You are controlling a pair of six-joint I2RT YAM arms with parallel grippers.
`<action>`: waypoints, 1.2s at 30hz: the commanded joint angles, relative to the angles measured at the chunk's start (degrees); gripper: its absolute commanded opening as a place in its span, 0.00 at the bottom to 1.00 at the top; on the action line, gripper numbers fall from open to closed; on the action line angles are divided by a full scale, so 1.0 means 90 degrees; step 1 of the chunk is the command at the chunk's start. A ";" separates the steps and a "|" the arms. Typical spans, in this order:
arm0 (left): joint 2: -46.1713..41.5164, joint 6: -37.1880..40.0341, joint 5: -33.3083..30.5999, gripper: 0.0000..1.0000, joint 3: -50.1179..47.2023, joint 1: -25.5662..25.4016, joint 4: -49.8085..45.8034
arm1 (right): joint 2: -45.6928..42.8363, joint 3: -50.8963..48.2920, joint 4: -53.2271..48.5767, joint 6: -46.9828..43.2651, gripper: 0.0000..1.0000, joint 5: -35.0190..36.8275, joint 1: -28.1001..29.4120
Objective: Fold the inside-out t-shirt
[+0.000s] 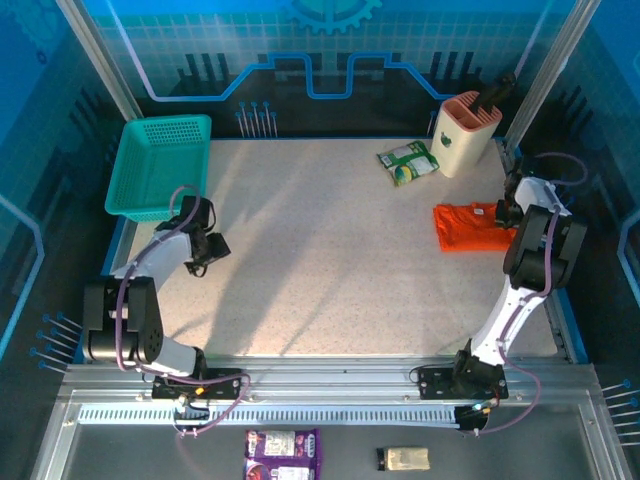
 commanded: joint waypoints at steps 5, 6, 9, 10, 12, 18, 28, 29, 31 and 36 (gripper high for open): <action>-0.0873 0.0367 -0.0895 0.99 -0.0582 0.0073 0.0961 | -0.2355 -0.1459 0.0970 0.0362 1.00 -0.0618 0.0940; -0.0969 0.0457 -0.1037 0.99 -0.0701 0.0073 0.1186 | -0.2612 -0.1773 0.1258 0.0355 1.00 -0.0731 0.1164; -0.1308 0.0700 -0.1638 0.99 -0.1057 0.0049 0.1891 | -0.3324 -0.3085 0.2683 -0.0025 1.00 -0.0709 0.1954; -0.1425 0.0850 -0.1722 0.99 -0.1240 0.0044 0.2257 | -0.3476 -0.3583 0.3245 -0.0180 1.00 -0.0723 0.2160; -0.1656 0.1227 -0.1546 0.99 -0.1654 0.0025 0.3160 | -0.3648 -0.4495 0.4376 -0.0544 1.00 -0.0757 0.2449; -0.1574 0.2108 -0.0235 0.99 -0.3231 -0.0016 0.6994 | -0.3636 -0.6555 0.8446 -0.0434 1.00 -0.1508 0.2598; 0.0294 0.2725 0.1136 0.99 -0.3313 -0.0023 0.9457 | -0.2787 -0.7190 1.0518 -0.0563 1.00 -0.2178 0.2672; 0.0620 0.2824 0.1265 0.99 -0.3360 -0.0024 0.9833 | -0.2864 -0.7154 1.0318 -0.0568 1.00 -0.2159 0.2680; 0.0597 0.2850 0.1237 0.99 -0.3243 -0.0071 0.9657 | -0.2805 -0.7184 1.0497 -0.0582 1.00 -0.2078 0.2711; 0.0641 0.3057 0.0572 0.99 -0.2993 -0.0386 0.9241 | -0.2804 -0.7221 1.0567 -0.0566 1.00 -0.1858 0.2751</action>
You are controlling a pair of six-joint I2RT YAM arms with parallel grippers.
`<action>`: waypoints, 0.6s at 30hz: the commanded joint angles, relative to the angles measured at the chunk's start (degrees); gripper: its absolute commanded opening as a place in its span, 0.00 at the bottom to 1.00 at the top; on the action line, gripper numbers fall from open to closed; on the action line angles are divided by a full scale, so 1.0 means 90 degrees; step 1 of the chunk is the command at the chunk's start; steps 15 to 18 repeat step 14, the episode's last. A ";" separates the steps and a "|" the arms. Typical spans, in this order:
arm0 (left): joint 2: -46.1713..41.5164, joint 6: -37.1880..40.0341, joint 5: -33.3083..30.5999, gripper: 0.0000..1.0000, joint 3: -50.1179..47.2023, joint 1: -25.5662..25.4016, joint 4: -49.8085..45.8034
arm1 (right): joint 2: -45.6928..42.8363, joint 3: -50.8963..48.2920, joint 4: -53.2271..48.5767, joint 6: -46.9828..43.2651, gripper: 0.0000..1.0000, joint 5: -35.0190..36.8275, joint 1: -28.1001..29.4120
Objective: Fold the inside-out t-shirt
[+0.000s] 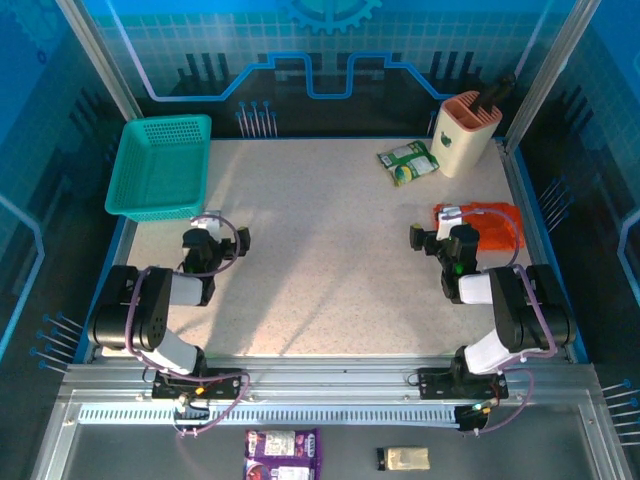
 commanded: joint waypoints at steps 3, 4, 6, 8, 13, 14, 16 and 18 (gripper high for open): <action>0.0011 0.0267 -0.0176 0.99 0.0154 -0.0118 0.0276 | 0.0026 0.0012 0.0414 -0.0092 1.00 0.0161 0.0119; 0.0008 0.0254 -0.0152 0.99 0.0174 -0.0109 0.0239 | 0.0016 0.0030 0.0371 -0.0099 1.00 0.0150 0.0119; 0.0008 0.0245 -0.0141 0.99 0.0173 -0.0099 0.0239 | 0.0021 0.0031 0.0356 -0.0122 1.00 0.0126 0.0137; 0.0006 0.0254 -0.0141 0.99 0.0181 -0.0099 0.0231 | 0.0026 0.0085 0.0273 -0.0189 1.00 -0.0020 0.0139; 0.0007 0.0240 -0.0143 0.99 0.0179 -0.0099 0.0235 | 0.0036 0.0179 0.0089 -0.0308 1.00 -0.0421 0.0123; 0.0007 0.0240 -0.0147 0.99 0.0174 -0.0099 0.0235 | 0.0041 0.0177 0.0125 -0.0321 1.00 -0.0412 0.0131; 0.0007 0.0240 -0.0147 0.99 0.0174 -0.0099 0.0235 | 0.0041 0.0177 0.0125 -0.0321 1.00 -0.0412 0.0131; 0.0007 0.0240 -0.0147 0.99 0.0174 -0.0099 0.0235 | 0.0041 0.0177 0.0125 -0.0321 1.00 -0.0412 0.0131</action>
